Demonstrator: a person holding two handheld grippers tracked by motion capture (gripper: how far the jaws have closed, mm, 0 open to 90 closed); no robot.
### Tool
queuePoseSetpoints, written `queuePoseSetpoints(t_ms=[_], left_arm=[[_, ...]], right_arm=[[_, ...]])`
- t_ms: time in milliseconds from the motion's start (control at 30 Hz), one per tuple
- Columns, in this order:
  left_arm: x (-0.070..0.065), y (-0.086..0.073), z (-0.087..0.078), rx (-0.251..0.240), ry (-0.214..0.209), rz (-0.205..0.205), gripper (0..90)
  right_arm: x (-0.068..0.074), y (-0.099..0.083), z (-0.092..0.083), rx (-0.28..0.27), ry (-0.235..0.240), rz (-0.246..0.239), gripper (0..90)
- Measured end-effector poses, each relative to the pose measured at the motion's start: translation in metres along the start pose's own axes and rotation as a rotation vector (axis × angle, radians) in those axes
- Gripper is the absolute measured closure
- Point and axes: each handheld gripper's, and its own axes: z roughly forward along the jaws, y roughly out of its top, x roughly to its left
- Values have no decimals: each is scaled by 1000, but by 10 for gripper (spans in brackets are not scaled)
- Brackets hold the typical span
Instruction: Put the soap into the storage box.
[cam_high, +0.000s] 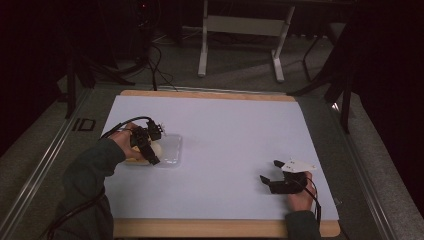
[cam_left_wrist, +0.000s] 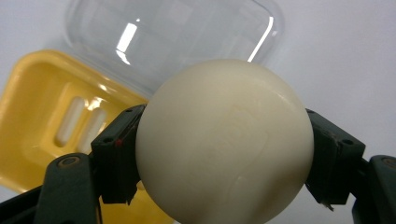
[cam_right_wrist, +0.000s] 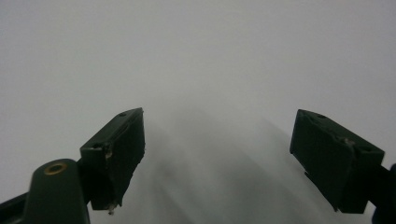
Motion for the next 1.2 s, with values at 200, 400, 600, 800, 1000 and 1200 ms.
queuePoseSetpoints(t_ms=[200,400,600,800,1000,1200], left_arm=[[4,1,-3,-18,5,-7,252],[11,0,-4,-17,31,-30,252],[19,-5,-5,-25,38,-67,251],[26,-8,-4,-13,49,-93,252],[31,-11,-2,-9,58,-118,252],[35,-12,-2,4,68,-134,251]], right_arm=[[0,0,0,1,1,0,176],[0,0,0,1,1,-2,176],[0,0,0,2,1,-3,176],[0,0,0,2,1,-4,176],[0,0,0,2,1,-4,176],[0,0,0,2,1,-4,176]])
